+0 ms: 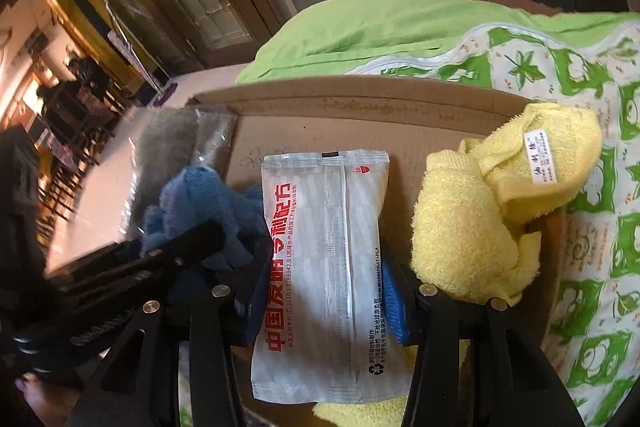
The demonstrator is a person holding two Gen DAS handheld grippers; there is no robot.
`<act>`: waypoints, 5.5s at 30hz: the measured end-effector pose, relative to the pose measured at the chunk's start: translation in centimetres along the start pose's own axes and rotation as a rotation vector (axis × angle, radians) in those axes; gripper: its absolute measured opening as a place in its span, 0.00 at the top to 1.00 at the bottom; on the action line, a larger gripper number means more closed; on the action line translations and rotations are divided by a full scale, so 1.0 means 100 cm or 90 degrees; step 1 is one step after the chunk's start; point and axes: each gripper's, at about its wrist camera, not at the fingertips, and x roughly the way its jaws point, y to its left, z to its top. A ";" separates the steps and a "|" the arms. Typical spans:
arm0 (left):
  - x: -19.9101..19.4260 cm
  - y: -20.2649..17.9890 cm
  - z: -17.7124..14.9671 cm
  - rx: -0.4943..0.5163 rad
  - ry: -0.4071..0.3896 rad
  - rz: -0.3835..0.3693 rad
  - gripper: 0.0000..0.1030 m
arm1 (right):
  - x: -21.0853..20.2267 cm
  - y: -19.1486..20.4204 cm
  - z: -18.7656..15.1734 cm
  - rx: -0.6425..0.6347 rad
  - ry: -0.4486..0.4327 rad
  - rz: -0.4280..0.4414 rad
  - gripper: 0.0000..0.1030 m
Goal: Organize soft objects
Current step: 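Lower the blue towel and white packet into the box and open both grippers, then reach left gripper to clear figurine container while right gripper reaches white sheet packet, then grasp the clear figurine container with left gripper while right gripper grasps white sheet packet, then lift the container with left gripper while right gripper lifts the packet toward the box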
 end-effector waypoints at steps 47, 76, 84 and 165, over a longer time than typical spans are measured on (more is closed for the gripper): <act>-0.081 -0.017 -0.187 0.051 0.038 -0.011 0.30 | -0.144 -0.072 -0.141 0.206 0.083 0.064 0.00; -0.072 -0.022 -0.181 0.049 0.048 -0.003 0.30 | -0.076 -0.044 -0.129 0.081 0.130 -0.027 0.20; -0.060 -0.050 -0.157 0.066 0.040 -0.006 0.30 | -0.087 -0.056 -0.134 0.103 0.118 -0.016 0.31; -0.099 -0.034 -0.196 0.010 0.003 -0.030 0.30 | -0.161 -0.030 -0.178 0.092 0.046 0.030 0.46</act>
